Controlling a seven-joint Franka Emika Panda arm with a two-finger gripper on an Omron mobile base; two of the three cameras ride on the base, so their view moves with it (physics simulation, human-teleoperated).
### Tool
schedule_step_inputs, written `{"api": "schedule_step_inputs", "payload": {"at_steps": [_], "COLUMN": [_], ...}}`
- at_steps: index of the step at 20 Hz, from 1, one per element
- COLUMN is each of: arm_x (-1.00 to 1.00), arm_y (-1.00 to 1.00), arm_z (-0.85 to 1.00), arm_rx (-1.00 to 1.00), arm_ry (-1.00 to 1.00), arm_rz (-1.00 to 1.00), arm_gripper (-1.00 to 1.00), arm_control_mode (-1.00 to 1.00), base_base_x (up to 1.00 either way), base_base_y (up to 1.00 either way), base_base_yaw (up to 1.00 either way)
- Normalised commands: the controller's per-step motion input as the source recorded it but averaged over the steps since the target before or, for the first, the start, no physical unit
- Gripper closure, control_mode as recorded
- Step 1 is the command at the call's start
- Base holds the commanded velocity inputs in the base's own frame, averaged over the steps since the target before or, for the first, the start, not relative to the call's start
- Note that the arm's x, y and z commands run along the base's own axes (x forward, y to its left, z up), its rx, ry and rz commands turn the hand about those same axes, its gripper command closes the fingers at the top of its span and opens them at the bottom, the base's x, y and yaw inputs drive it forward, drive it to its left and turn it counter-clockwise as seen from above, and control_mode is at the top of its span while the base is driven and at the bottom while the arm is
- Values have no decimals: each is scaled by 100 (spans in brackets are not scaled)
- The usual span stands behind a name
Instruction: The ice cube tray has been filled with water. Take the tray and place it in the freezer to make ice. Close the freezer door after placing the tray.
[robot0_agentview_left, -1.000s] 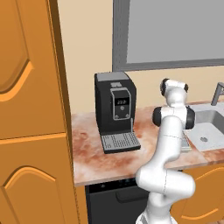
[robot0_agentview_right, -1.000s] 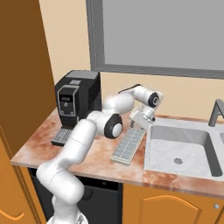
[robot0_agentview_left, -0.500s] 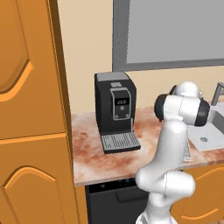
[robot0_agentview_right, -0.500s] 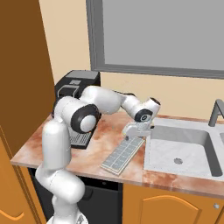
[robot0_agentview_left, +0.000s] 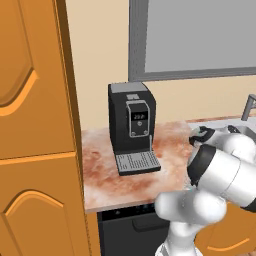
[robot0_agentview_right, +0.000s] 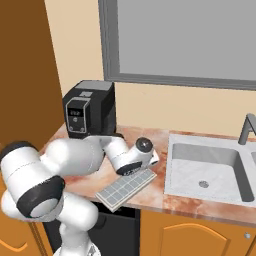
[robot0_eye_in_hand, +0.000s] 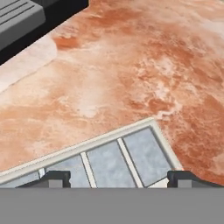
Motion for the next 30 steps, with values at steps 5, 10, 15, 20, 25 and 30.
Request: {"api": "schedule_step_inputs", "payload": {"at_steps": [5,10,15,20,25,30], "arm_x": [0,10,-35,-77,-60,-71], "arm_y": [-15,-6,0,0,4,0], "arm_z": [69,79,68,31,31,38], "arm_rx": [0,0,-1,-2,3,28], "arm_ry": [-1,0,-10,-14,-7,0], "arm_rz": [-10,-6,-15,-24,-33,-28], "arm_gripper": [-100,-100,-100,-100,-100,-100], "arm_control_mode": [-100,-100,-100,-100,-100,-100], "base_base_x": [0,0,0,0,0,0], "base_base_y": [0,0,0,0,0,0], "base_base_yaw": [0,0,0,0,0,0]}}
